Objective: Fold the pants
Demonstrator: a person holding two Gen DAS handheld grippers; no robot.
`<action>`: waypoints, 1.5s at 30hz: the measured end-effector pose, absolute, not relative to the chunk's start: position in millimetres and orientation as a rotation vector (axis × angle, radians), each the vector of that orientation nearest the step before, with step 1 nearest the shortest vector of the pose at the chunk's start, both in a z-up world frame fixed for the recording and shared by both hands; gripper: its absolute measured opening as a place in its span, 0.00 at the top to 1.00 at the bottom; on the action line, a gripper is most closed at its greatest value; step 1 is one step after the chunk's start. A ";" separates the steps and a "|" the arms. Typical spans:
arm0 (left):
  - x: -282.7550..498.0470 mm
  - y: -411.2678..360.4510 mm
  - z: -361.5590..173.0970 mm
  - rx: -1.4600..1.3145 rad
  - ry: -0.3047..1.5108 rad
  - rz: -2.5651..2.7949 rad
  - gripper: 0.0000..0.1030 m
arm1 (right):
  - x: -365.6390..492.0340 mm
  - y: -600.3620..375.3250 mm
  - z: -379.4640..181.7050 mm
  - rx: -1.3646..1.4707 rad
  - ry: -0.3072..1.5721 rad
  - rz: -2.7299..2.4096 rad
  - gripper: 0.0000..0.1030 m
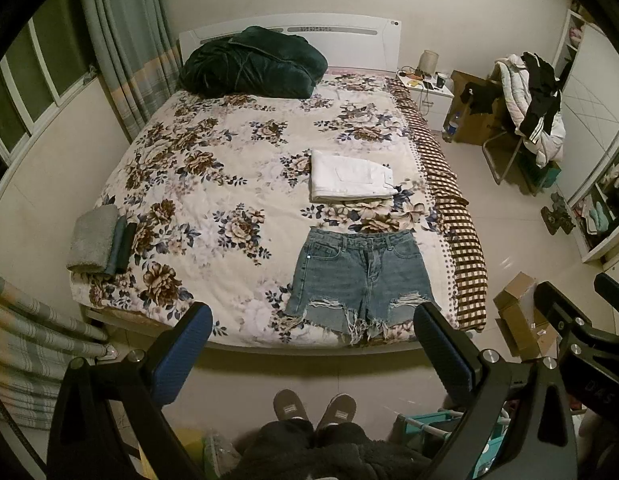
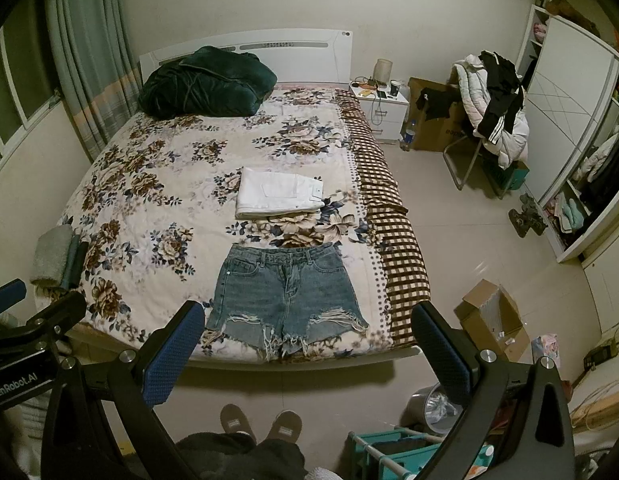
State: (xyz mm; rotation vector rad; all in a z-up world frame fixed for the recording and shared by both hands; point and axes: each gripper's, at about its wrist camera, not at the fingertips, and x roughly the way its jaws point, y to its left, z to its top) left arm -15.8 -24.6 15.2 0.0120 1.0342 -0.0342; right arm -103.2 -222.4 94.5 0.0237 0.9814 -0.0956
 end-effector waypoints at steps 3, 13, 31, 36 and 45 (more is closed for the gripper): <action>-15.9 -24.5 15.0 0.010 1.035 -0.035 0.00 | -103.7 -222.1 94.2 0.024 0.981 -0.096 0.00; -16.9 -27.6 14.3 0.009 1.033 -0.040 0.00 | -102.5 -218.3 101.8 0.024 0.983 -0.092 0.00; -15.0 -22.4 17.6 -0.001 1.048 -0.077 0.00 | -102.3 -207.9 109.8 0.034 1.005 -0.096 0.00; -1.1 -17.9 8.1 0.003 1.014 -0.069 0.00 | -85.3 -214.4 102.1 0.057 1.017 -0.111 0.00; 69.7 -8.4 -35.6 0.043 1.015 -0.035 0.00 | 2.4 -234.3 54.0 0.083 1.034 -0.134 0.00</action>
